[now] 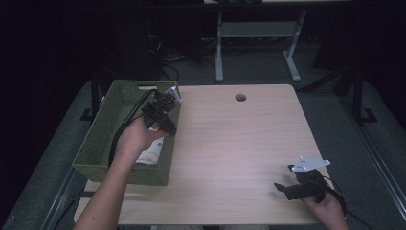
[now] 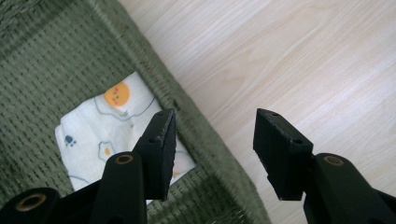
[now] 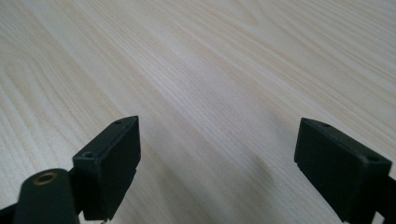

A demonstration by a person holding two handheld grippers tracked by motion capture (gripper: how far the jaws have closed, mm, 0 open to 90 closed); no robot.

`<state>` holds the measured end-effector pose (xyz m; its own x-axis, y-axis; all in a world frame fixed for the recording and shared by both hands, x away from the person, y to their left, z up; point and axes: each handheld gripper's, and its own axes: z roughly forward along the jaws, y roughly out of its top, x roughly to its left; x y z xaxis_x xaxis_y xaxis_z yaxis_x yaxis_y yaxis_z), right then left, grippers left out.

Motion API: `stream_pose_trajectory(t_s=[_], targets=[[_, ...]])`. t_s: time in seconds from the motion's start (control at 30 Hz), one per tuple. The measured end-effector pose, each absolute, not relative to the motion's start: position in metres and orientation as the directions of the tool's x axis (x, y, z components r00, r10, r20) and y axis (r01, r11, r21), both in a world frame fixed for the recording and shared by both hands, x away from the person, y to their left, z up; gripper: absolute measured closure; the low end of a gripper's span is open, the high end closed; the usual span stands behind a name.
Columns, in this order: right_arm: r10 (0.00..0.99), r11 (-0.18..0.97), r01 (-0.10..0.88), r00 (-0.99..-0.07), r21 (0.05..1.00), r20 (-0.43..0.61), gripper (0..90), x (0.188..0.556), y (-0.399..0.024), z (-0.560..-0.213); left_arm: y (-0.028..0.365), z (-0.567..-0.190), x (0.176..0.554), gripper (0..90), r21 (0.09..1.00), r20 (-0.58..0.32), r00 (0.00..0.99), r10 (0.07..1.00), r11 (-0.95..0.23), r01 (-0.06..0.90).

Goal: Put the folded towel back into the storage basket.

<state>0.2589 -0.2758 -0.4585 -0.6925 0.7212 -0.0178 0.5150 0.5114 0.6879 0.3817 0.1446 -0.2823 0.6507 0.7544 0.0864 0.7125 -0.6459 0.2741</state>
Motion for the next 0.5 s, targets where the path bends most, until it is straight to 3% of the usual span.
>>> stream_pose_trajectory(t_s=[0.5], targets=[[0.726, 0.508, 0.519, -0.688, 0.687, -0.017, 14.3, 0.259, -0.276, -0.458, 0.109, -0.293, 0.379, 46.5, 0.255, 0.076, 0.707, 0.703, -0.699, 0.668]])
